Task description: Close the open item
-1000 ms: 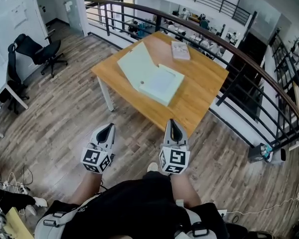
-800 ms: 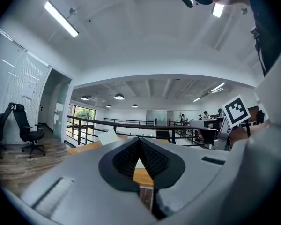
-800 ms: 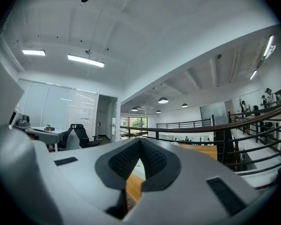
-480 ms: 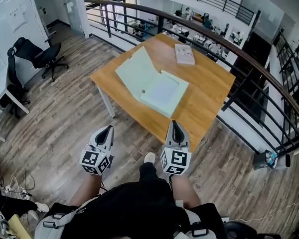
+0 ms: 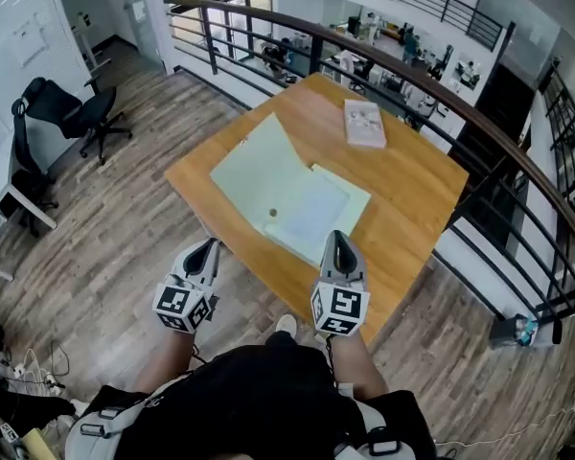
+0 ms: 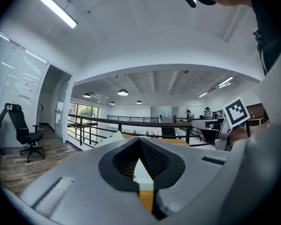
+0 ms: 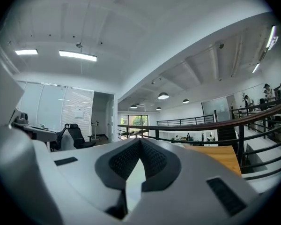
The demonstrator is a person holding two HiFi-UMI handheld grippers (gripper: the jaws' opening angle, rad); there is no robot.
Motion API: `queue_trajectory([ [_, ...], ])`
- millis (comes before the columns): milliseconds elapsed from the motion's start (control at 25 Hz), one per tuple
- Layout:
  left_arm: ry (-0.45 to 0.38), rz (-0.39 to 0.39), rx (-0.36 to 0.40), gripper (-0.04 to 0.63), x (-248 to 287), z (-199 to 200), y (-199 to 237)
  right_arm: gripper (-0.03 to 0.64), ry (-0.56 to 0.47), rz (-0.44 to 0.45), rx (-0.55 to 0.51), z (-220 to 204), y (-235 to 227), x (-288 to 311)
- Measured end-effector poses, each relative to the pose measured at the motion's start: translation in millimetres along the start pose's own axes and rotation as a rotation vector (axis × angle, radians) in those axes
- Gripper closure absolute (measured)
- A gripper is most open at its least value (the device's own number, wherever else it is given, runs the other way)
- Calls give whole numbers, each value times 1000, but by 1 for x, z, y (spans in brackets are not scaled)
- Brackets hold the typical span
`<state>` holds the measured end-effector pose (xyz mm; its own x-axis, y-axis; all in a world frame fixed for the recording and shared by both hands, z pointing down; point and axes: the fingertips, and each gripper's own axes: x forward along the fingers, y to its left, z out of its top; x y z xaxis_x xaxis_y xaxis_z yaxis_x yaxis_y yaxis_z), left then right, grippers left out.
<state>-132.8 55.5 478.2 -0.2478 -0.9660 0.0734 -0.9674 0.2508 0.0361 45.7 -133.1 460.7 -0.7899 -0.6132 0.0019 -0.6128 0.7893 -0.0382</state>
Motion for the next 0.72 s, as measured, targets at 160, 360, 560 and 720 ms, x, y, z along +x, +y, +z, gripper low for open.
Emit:
queue_trajectory([
  [160,21,-15,16,595,53,6,13,614,1,-22,14,0,-25,44],
  [360,57,-48,39,595,119,10,20,614,20,-58,46,-10,-60,84],
  [560,94,-101,100,594,155,12,18,614,42,-104,58,-17,-84,101],
  [720,110,-144,112,595,183,9,25,614,56,-149,60,-24,-91,108],
])
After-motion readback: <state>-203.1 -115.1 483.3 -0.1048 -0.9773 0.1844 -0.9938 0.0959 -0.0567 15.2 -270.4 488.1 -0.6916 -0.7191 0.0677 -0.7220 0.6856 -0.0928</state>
